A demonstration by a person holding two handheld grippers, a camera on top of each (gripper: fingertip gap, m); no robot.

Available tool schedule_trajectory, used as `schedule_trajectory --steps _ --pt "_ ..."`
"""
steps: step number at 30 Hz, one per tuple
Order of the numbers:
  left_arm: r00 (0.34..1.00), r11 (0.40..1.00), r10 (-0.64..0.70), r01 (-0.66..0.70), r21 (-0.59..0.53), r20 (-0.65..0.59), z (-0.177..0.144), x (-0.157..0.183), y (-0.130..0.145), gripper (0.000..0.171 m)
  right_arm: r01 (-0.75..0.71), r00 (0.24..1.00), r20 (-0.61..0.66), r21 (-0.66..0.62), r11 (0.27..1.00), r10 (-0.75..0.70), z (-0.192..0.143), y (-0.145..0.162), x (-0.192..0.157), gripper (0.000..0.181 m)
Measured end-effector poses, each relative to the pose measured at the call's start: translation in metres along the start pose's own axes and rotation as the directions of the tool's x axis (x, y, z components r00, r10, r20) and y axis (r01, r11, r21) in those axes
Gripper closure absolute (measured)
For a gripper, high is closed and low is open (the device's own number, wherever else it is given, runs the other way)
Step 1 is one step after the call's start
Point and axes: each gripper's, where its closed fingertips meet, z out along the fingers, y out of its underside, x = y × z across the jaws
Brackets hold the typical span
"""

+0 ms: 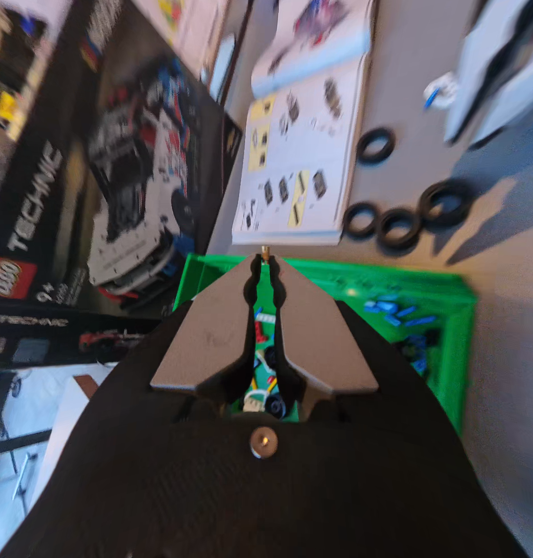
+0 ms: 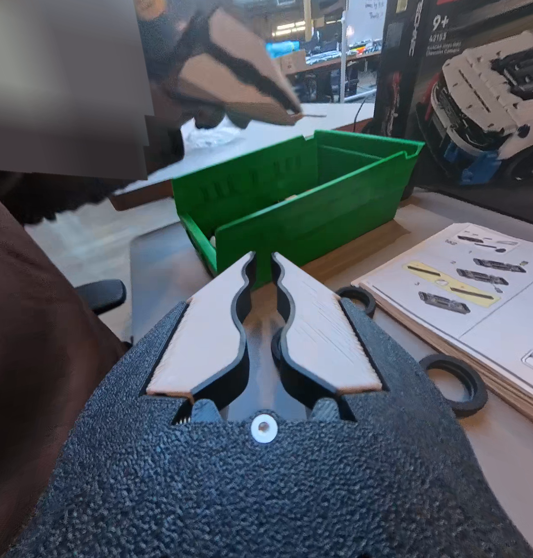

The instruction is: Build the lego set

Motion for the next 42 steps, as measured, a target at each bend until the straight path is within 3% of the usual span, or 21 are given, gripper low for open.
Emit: schedule_trajectory --steps 4,7,13,21,24,27,30,35,38,42 --pt "1.000 0.982 -0.014 0.009 0.191 0.023 -0.017 0.053 -0.063 0.168 -0.020 0.997 0.071 0.018 1.000 0.019 -0.004 -0.035 -0.015 0.172" --pt "0.997 0.965 -0.011 -0.011 0.262 0.081 -0.014 0.078 -0.086 0.168 -0.009 0.996 0.093 0.021 1.000 0.007 -0.012 -0.048 -0.025 0.170" --pt "0.993 0.937 0.071 -0.098 0.336 0.090 -0.010 0.115 -0.107 0.168 -0.120 0.982 0.149 0.044 0.992 0.112 -0.035 -0.051 -0.036 0.170" --pt "0.989 0.919 0.107 -0.136 0.370 0.099 -0.002 0.130 -0.120 0.168 -0.160 0.978 0.141 0.014 0.987 0.156 -0.047 -0.041 -0.036 0.177" --pt "0.999 0.925 0.032 -0.040 0.379 0.028 0.009 0.139 -0.119 0.169 -0.163 0.981 0.106 -0.027 0.986 0.165 -0.056 -0.029 -0.027 0.177" --pt "0.986 0.936 -0.160 0.164 0.311 -0.036 0.031 0.147 -0.106 0.161 -0.107 0.987 -0.133 -0.100 0.989 0.094 -0.084 -0.006 0.022 0.178" --pt "0.938 0.905 -0.318 0.344 0.249 -0.139 0.052 0.176 -0.087 0.152 -0.152 0.936 -0.351 -0.295 0.944 0.041 -0.115 0.045 0.070 0.177" --pt "0.887 0.865 -0.434 0.459 0.205 -0.155 0.077 0.200 -0.067 0.150 -0.226 0.925 -0.373 -0.374 0.900 0.077 -0.118 0.089 0.081 0.177" --pt "0.881 0.866 -0.439 0.467 0.177 -0.174 0.082 0.202 -0.065 0.146 -0.186 0.923 -0.385 -0.444 0.877 0.002 -0.115 0.104 0.085 0.177" --pt "0.851 0.855 -0.431 0.491 0.166 -0.301 0.082 0.212 -0.069 0.139 -0.137 0.913 -0.394 -0.541 0.830 -0.106 -0.115 0.122 0.091 0.177"
